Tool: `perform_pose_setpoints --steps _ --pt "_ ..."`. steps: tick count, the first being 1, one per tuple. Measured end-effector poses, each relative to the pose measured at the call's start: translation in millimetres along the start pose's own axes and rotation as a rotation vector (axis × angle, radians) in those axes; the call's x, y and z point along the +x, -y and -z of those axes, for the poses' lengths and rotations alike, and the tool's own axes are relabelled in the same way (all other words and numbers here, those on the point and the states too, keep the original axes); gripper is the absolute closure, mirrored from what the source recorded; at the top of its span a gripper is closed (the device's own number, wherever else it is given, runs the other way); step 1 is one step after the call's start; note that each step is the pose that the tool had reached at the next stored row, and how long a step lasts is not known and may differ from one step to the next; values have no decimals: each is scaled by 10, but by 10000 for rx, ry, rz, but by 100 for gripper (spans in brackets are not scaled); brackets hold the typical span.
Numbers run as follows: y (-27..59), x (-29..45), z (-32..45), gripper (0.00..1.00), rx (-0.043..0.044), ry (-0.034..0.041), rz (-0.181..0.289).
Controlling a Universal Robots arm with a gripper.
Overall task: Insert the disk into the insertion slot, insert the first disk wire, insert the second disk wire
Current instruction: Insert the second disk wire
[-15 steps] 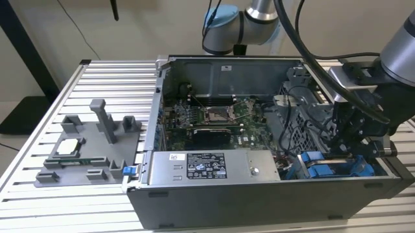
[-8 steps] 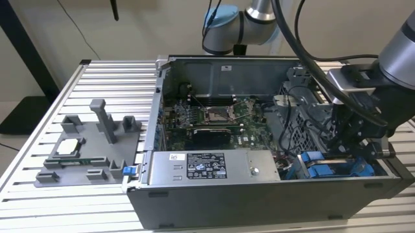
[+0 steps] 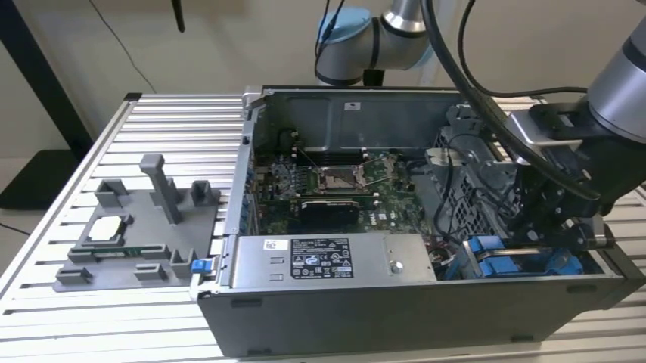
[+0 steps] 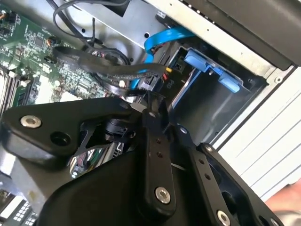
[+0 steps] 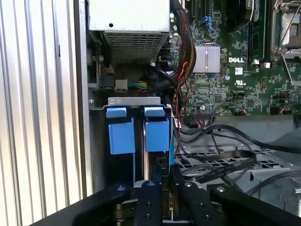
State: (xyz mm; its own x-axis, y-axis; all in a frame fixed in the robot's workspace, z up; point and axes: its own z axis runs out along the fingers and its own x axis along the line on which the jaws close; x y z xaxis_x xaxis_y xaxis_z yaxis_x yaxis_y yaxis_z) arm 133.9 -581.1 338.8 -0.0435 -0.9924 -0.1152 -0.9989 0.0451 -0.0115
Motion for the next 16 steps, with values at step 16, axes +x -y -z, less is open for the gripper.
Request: perform_pose_setpoints --steps 16 --pt "2 -36 313 0 1 -9 0"
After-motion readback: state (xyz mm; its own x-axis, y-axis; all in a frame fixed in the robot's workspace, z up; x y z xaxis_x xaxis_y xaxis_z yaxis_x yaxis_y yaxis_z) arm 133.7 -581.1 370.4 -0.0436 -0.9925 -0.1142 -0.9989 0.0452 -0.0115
